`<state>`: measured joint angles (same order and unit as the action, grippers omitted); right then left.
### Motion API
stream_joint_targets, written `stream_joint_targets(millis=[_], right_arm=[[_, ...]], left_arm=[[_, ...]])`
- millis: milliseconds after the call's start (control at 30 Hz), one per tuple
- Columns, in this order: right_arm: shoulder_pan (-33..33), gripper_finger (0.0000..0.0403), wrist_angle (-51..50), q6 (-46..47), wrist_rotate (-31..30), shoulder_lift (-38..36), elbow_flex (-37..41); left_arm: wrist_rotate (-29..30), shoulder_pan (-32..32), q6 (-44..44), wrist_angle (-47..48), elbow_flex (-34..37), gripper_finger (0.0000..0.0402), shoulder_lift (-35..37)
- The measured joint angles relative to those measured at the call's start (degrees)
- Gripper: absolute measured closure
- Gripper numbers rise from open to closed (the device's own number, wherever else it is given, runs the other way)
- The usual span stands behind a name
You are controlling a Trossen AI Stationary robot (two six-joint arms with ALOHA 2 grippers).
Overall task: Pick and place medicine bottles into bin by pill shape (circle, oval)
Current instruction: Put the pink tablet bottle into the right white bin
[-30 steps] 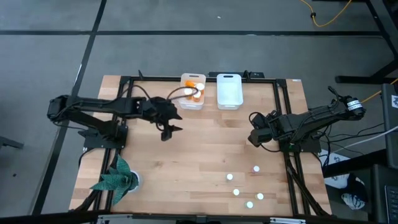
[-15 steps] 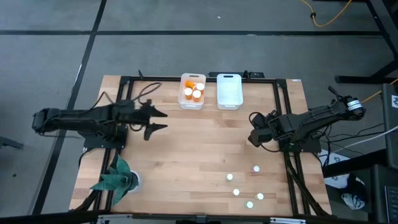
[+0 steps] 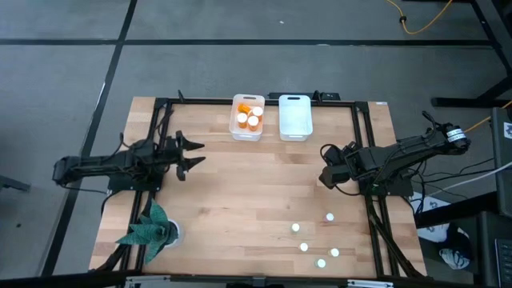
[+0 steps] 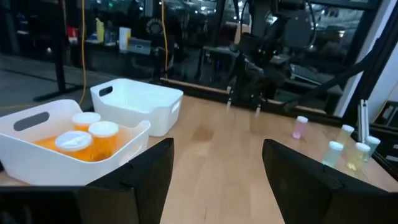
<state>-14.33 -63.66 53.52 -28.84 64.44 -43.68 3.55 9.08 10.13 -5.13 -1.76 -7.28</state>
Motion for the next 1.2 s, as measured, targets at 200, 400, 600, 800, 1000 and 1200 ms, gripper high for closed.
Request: stream_joint_targets(millis=[200,400,600,800,1000,1200], right_arm=[[0.0,0.0073,0.0,0.0,0.0,0.0,0.0],[0.0,0.0073,0.0,0.0,0.0,0.0,0.0],[0.0,0.0073,0.0,0.2,0.0,0.0,-0.1],[-0.2,0.0073,-1.2,-2.5,2.0,0.0,-3.7],[-5.0,0.0073,-3.6,-3.2,9.6,0.0,-9.5],[-14.9,0.0073,-3.5,0.6,19.4,0.0,-12.1]], left_arm=[[0.0,0.0,0.8,0.7,1.3,0.0165,2.0],[-0.1,-0.1,1.9,2.2,1.3,0.0165,2.1],[0.0,-0.1,2.9,3.6,1.3,0.0165,2.1],[0.0,-0.1,2.9,3.6,1.3,0.0165,2.0],[0.0,-0.1,2.9,3.5,1.3,0.0165,2.0],[0.0,-0.1,2.8,3.5,1.3,0.0165,2.1]])
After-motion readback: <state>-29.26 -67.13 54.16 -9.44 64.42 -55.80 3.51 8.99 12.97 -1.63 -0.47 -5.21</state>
